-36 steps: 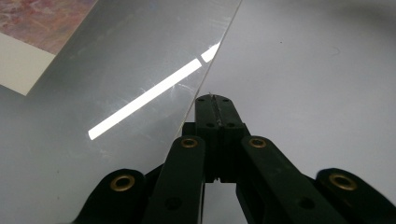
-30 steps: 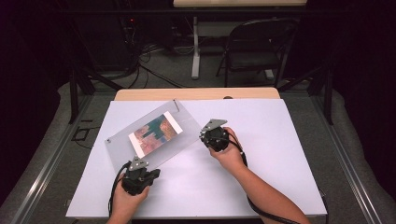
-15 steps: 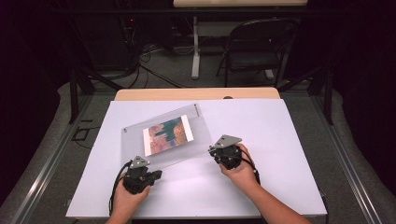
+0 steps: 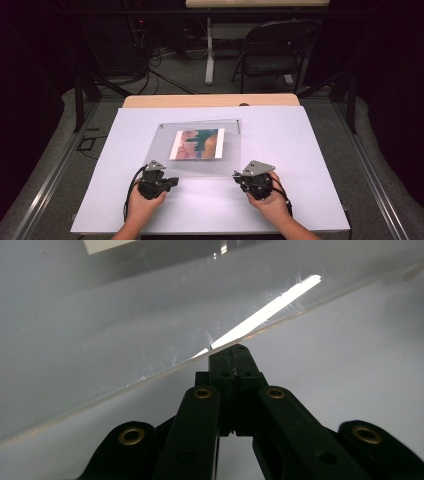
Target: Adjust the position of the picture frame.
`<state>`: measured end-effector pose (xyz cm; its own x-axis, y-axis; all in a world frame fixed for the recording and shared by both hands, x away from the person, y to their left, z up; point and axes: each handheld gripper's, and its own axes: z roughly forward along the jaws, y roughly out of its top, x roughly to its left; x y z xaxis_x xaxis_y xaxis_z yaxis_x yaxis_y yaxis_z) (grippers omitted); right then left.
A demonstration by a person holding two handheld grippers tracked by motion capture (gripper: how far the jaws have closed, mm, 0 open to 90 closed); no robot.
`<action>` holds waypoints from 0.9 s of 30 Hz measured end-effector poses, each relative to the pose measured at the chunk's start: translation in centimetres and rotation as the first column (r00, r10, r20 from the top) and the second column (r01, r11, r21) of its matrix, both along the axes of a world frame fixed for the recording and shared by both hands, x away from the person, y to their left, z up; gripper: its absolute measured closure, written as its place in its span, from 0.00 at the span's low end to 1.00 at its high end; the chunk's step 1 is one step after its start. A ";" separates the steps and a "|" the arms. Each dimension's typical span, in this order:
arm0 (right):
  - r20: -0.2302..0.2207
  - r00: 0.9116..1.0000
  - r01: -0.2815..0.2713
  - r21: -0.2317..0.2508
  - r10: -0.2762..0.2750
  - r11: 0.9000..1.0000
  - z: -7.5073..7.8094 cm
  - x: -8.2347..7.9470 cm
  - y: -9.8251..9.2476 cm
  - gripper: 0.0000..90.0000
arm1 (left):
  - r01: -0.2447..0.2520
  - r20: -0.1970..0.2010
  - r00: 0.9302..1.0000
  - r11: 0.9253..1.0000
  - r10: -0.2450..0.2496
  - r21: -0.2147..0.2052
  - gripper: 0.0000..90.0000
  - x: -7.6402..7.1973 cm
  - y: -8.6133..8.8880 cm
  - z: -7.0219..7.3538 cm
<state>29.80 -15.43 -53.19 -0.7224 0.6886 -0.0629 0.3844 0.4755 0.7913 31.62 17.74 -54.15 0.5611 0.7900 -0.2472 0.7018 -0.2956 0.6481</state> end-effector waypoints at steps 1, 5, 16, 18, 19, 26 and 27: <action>-0.007 1.000 -0.001 0.014 0.001 1.000 0.1 -0.6 -0.1 0.96 | -0.011 0.002 1.000 1.000 0.011 -0.003 1.00 0.6 -0.1 0.0; -0.019 1.000 -0.008 0.024 0.009 1.000 0.0 -1.6 0.0 0.95 | -0.022 -0.004 1.000 1.000 0.022 0.009 1.00 1.5 -0.3 0.0; -0.054 0.996 -0.072 0.044 0.074 0.996 -0.6 -3.6 2.7 0.95 | -0.068 -0.002 0.998 0.997 0.068 0.045 1.00 4.4 -0.1 -0.4; -0.061 0.995 -0.077 0.046 0.080 0.996 -0.7 -3.7 3.2 0.95 | -0.068 -0.011 0.998 0.997 0.069 0.041 1.00 5.0 0.0 -0.4; -0.063 0.995 -0.079 0.046 0.082 0.996 -0.8 -3.6 3.6 0.95 | -0.076 -0.010 0.997 0.996 0.076 0.038 1.00 5.3 0.0 -0.5; -0.075 0.993 -0.089 0.015 0.090 0.996 -1.3 -3.0 5.0 0.95 | -0.124 -0.034 0.992 0.992 0.124 0.005 0.96 6.0 0.8 -1.2; -0.070 0.993 -0.094 0.016 0.095 0.995 -1.3 -3.0 5.1 0.95 | -0.126 -0.037 0.991 0.992 0.125 -0.007 0.94 5.9 1.1 -1.2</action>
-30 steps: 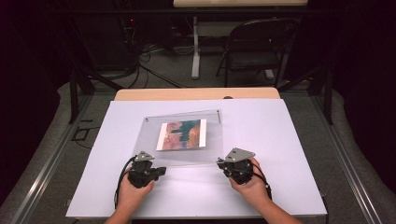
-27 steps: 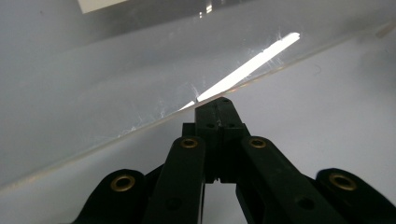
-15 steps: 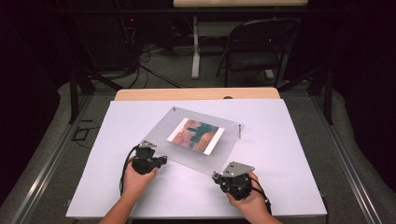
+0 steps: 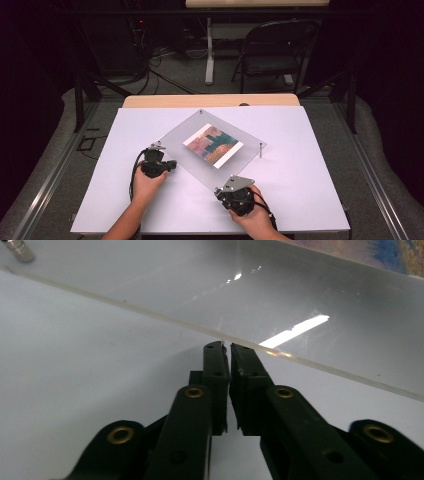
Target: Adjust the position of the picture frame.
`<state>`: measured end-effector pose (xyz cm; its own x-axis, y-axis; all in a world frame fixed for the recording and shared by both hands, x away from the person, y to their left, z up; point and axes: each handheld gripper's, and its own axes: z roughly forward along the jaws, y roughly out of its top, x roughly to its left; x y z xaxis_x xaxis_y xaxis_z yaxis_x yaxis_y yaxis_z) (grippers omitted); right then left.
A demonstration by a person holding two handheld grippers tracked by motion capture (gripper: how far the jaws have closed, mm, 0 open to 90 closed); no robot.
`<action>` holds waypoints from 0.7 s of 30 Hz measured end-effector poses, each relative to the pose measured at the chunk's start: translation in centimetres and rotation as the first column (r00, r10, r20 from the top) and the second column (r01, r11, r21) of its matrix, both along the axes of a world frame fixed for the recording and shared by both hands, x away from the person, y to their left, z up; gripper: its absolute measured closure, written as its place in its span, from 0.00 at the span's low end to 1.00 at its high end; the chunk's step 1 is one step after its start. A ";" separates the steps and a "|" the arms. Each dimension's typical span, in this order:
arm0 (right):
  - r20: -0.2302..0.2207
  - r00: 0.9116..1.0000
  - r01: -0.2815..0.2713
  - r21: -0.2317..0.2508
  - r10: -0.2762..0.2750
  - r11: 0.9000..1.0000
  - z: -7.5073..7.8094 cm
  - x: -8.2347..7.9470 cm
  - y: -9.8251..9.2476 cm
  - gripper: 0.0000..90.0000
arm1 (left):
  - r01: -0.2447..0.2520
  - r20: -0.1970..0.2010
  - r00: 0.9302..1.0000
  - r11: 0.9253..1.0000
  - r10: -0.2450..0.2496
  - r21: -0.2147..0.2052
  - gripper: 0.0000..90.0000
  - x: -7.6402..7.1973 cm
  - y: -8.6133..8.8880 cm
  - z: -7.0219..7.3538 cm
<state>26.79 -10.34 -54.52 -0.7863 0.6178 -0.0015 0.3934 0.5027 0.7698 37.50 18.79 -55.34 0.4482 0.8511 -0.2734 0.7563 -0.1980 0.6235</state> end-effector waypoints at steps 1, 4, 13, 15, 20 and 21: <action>-0.008 1.000 -0.004 0.000 0.004 1.000 0.0 0.0 0.1 0.95 | -0.001 0.002 1.000 1.000 0.001 -0.004 0.91 -0.1 0.2 0.1; -0.012 1.000 -0.008 0.005 0.008 1.000 0.1 0.1 0.3 0.95 | -0.023 0.030 0.999 1.000 0.023 -0.018 0.88 -0.9 1.0 0.6; -0.026 0.998 -0.055 0.033 0.056 0.998 0.1 0.4 3.1 0.95 | 0.031 0.089 0.995 0.999 -0.032 0.011 0.77 -4.3 1.2 1.5; -0.033 0.997 -0.069 0.043 0.071 0.997 0.1 0.7 4.4 0.95 | 0.058 0.098 0.993 0.998 -0.060 0.023 0.74 -5.3 0.9 1.4; -0.037 0.996 -0.074 0.059 0.076 0.996 -0.3 1.0 5.8 0.95 | 0.086 0.096 0.992 0.996 -0.088 0.028 0.69 -6.5 0.9 1.2; -0.037 0.996 -0.074 0.059 0.076 0.996 -0.3 1.0 5.8 0.95 | 0.088 0.093 0.992 0.996 -0.090 0.024 0.69 -6.7 0.9 1.2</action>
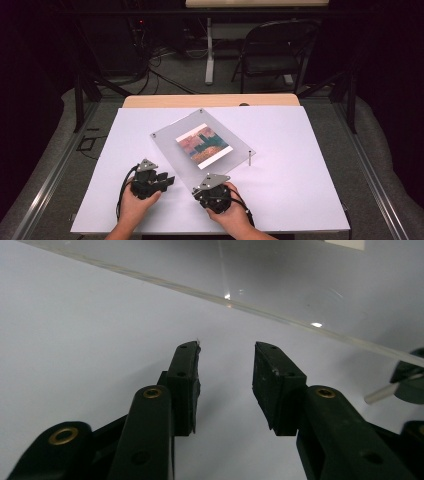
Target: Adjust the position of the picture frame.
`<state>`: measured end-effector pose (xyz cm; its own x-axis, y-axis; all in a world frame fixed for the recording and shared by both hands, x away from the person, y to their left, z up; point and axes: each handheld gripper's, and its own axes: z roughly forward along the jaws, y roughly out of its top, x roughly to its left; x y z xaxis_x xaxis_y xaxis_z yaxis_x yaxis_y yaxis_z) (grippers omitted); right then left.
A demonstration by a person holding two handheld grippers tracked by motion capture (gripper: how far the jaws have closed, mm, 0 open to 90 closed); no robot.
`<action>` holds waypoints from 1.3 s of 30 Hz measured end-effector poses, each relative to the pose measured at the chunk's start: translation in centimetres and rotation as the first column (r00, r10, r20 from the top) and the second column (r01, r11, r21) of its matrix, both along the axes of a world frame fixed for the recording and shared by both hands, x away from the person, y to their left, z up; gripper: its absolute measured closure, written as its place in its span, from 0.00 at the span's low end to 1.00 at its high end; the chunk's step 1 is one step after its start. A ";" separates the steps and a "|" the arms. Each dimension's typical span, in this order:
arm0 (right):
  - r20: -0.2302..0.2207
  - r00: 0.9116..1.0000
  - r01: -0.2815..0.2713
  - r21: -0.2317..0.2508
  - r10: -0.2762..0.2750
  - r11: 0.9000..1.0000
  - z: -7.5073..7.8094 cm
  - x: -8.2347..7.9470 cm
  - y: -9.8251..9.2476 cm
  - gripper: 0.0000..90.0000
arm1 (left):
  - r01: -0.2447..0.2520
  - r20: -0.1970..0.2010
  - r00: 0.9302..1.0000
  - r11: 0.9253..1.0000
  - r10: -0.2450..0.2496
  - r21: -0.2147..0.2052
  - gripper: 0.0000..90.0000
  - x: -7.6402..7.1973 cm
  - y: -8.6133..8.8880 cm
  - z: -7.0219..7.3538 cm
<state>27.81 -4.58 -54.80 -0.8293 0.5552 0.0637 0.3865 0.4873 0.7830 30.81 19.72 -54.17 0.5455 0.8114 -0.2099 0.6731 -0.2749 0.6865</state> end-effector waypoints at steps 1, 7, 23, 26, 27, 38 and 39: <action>-0.004 1.000 -0.002 0.004 0.002 1.000 0.0 0.0 0.0 0.94 | -0.002 0.011 1.000 1.000 0.002 -0.002 0.69 -0.2 0.0 -0.1; -0.047 0.999 0.010 0.032 -0.008 0.999 0.0 0.0 -2.6 0.78 | 0.033 0.032 0.999 0.999 -0.032 -0.010 0.63 -1.7 -0.5 0.2; 0.090 0.953 0.287 0.030 -0.289 0.957 1.2 2.0 -14.5 0.72 | 0.149 0.046 0.988 0.989 -0.148 -0.014 0.59 -4.1 -3.4 0.3; 0.104 0.937 0.334 0.020 -0.334 0.942 1.0 3.6 -15.8 0.70 | 0.167 0.045 0.985 0.986 -0.166 -0.011 0.59 -4.3 -3.9 0.2; 0.104 0.937 0.334 0.020 -0.334 0.942 1.0 3.6 -15.8 0.70 | 0.171 0.042 0.984 0.985 -0.170 -0.012 0.59 -4.3 -4.0 0.2; 0.052 0.926 0.373 0.038 -0.375 0.927 -0.7 7.9 -16.4 0.74 | 0.225 0.030 0.974 0.974 -0.224 -0.017 0.63 -4.5 -5.9 -0.2; 0.052 0.926 0.373 0.038 -0.375 0.927 -0.7 7.9 -16.4 0.74 | 0.226 0.032 0.974 0.974 -0.226 -0.014 0.63 -4.5 -6.2 -0.3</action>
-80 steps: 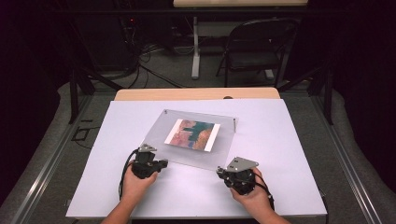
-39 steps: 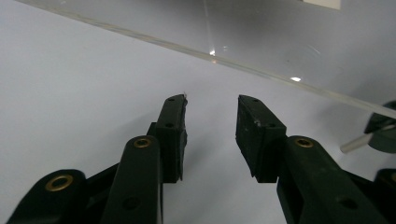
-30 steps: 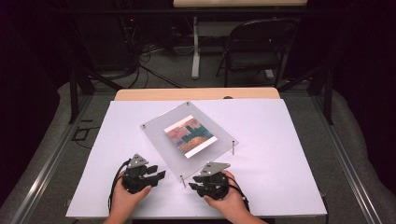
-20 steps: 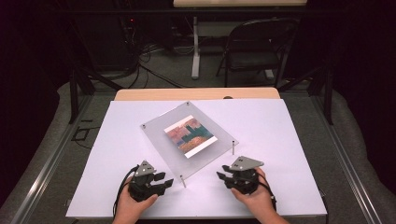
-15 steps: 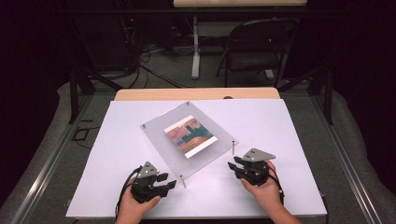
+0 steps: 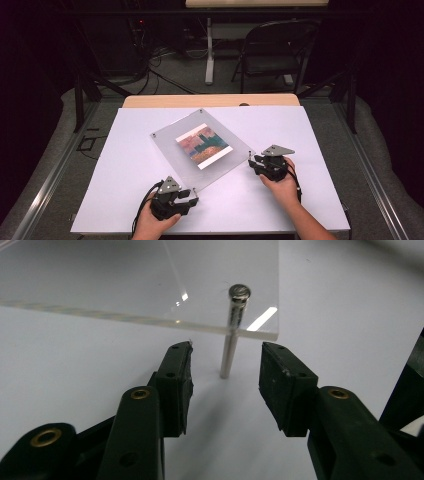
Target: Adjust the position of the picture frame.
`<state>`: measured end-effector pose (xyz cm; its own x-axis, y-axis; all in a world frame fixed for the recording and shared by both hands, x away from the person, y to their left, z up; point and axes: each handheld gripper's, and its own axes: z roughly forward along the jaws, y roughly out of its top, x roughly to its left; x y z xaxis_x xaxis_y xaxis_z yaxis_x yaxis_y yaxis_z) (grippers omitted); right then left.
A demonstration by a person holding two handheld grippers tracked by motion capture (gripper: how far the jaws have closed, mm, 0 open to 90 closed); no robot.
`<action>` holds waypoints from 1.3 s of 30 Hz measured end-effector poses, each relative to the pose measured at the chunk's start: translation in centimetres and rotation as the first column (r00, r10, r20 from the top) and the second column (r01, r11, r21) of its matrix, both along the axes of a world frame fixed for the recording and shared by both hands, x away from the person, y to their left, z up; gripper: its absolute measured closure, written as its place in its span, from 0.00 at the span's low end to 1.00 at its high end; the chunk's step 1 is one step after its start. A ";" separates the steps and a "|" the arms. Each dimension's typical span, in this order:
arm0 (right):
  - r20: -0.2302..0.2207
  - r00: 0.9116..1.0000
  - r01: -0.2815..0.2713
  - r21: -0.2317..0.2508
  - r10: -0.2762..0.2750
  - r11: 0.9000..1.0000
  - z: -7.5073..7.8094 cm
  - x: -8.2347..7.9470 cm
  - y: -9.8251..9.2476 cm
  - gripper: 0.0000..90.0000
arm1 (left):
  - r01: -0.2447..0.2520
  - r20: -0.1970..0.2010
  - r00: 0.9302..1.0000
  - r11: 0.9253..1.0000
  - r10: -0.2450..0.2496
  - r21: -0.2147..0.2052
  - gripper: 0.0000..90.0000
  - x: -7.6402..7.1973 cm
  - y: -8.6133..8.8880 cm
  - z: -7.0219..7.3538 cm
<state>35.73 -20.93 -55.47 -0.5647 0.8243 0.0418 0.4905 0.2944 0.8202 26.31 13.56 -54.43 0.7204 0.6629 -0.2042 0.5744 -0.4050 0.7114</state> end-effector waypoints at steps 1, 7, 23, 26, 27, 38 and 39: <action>-0.005 1.000 -0.008 -0.004 0.008 1.000 -0.1 0.4 0.2 0.76 | 0.001 0.004 1.000 1.000 -0.001 -0.003 0.64 0.0 -0.3 0.0; -0.014 0.999 -0.030 -0.025 0.030 0.999 -0.4 0.9 1.0 0.82 | -0.002 0.011 1.000 1.000 0.002 0.004 0.70 0.5 -1.2 -0.4; -0.026 0.999 -0.031 -0.015 0.031 0.999 -0.6 1.5 1.3 0.94 | -0.019 0.010 1.000 1.000 0.019 0.007 0.94 0.7 -1.4 -0.6; -0.023 0.999 -0.032 -0.015 0.032 0.999 -0.7 1.5 1.3 0.94 | -0.018 0.014 1.000 1.000 0.018 0.011 0.94 0.7 -1.4 -0.5; -0.025 0.999 -0.029 -0.017 0.029 0.999 -0.7 1.5 1.3 0.94 | -0.016 0.015 1.000 1.000 0.016 0.013 0.94 0.7 -1.4 -0.5; -0.019 0.999 -0.033 -0.021 0.033 0.999 -0.6 1.5 1.4 0.94 | -0.022 0.009 1.000 1.000 0.022 0.001 0.94 0.7 -1.4 -0.6; -0.020 0.999 -0.033 -0.019 0.033 0.999 -0.6 1.5 1.4 0.94 | -0.021 0.008 1.000 1.000 0.021 0.001 0.94 0.7 -1.4 -0.6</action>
